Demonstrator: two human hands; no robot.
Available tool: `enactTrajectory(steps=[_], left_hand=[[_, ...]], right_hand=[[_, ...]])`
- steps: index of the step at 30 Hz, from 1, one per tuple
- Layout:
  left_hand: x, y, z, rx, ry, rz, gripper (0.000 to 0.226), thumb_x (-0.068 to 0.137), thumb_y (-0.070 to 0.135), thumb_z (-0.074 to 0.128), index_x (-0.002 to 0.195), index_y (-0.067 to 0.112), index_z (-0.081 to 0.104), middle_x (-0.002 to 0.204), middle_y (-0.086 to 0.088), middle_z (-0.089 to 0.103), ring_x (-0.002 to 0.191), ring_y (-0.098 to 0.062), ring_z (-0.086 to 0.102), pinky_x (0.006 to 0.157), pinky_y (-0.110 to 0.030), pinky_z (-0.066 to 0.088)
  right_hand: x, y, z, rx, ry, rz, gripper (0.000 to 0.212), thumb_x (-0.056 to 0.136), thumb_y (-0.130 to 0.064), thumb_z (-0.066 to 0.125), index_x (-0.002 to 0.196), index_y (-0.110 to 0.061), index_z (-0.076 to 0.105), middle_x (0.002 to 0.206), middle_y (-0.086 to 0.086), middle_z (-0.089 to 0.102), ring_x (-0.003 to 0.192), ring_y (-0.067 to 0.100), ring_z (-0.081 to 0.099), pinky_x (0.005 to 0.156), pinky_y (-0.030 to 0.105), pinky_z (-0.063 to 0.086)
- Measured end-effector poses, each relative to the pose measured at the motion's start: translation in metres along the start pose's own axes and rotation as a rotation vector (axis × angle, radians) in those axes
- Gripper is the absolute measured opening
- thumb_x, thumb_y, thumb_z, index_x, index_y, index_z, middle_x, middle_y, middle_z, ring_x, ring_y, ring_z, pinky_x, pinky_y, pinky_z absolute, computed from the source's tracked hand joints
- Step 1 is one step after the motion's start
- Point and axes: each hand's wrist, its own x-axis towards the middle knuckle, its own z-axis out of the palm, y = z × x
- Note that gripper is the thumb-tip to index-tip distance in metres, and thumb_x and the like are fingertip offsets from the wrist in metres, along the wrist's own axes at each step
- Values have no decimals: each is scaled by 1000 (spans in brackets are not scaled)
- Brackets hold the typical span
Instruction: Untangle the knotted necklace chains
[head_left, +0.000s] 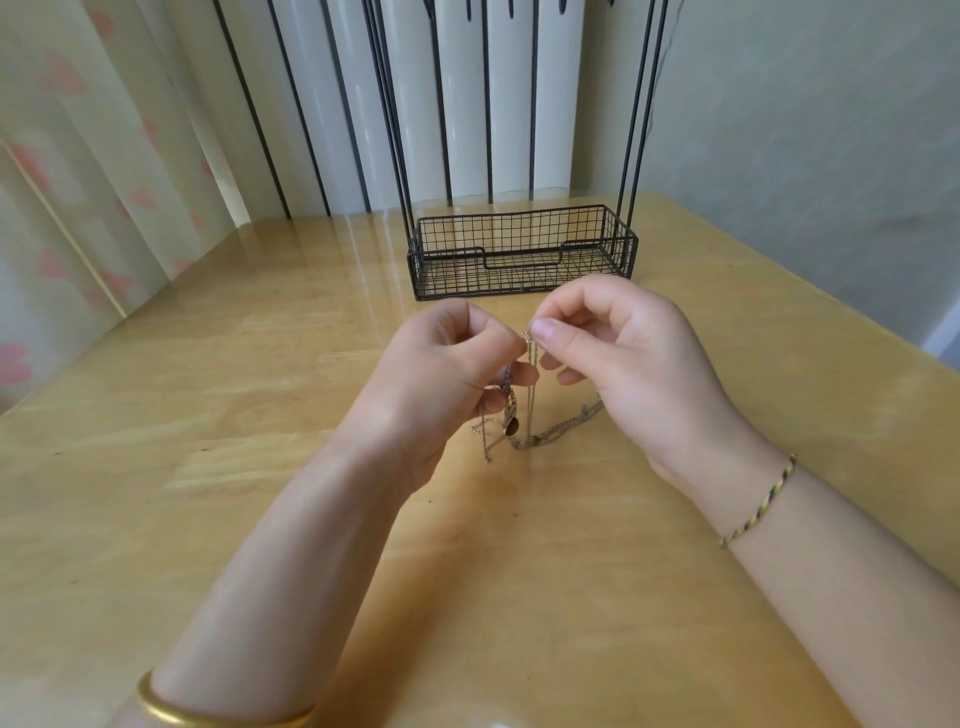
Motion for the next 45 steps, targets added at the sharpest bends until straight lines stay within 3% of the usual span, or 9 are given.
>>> enactTrajectory(steps=[6, 12, 17, 27, 32, 40, 45], left_hand=[[-1, -1, 1, 79, -13, 37, 12, 88, 4, 57, 78, 8, 51, 53, 7, 60, 61, -9, 62, 53, -22, 42], [1, -3, 2, 111, -7, 47, 5, 88, 1, 57, 85, 6, 57, 60, 3, 61, 58, -10, 60, 53, -23, 45], [1, -5, 1, 171, 20, 79, 12, 91, 7, 57, 79, 9, 59, 57, 4, 58, 58, -9, 58, 53, -22, 46], [1, 0, 3, -41, 34, -85, 16, 89, 8, 50, 75, 11, 57, 73, -1, 56, 51, -12, 52, 51, -24, 42], [1, -1, 2, -34, -45, -114, 22, 91, 9, 51, 70, 12, 53, 62, 3, 52, 50, -10, 47, 50, -22, 40], [0, 0, -1, -15, -90, -96, 8, 89, 10, 60, 82, 9, 62, 60, 4, 52, 51, -7, 47, 49, -18, 42], [0, 0, -1, -9, -66, -89, 11, 89, 9, 59, 78, 12, 59, 58, 5, 52, 49, -8, 47, 49, -19, 41]], right_hand=[[-1, 0, 1, 116, 0, 129, 14, 87, -6, 59, 77, -14, 61, 73, -3, 61, 68, 7, 58, 61, 22, 46], [-2, 1, 1, 25, 32, 47, 13, 86, -6, 62, 75, -13, 63, 73, 0, 62, 68, 11, 58, 62, 24, 49], [-1, 1, 2, -84, 67, -23, 15, 84, -9, 66, 73, -19, 66, 68, -9, 63, 65, 6, 58, 63, 21, 49], [-2, 0, 4, -112, 81, -55, 17, 83, -8, 66, 72, -20, 66, 67, -9, 63, 65, 11, 60, 63, 24, 51], [-2, -1, 4, -104, 82, -73, 21, 85, -8, 64, 72, -24, 63, 69, -11, 62, 64, 4, 56, 63, 20, 49], [-1, 2, 4, -76, 67, -8, 16, 89, -9, 59, 75, -18, 60, 69, -7, 59, 66, 11, 57, 65, 30, 51], [-1, 0, 5, -19, 20, 73, 16, 91, -8, 54, 77, -16, 58, 72, -3, 57, 62, 7, 55, 58, 23, 50]])
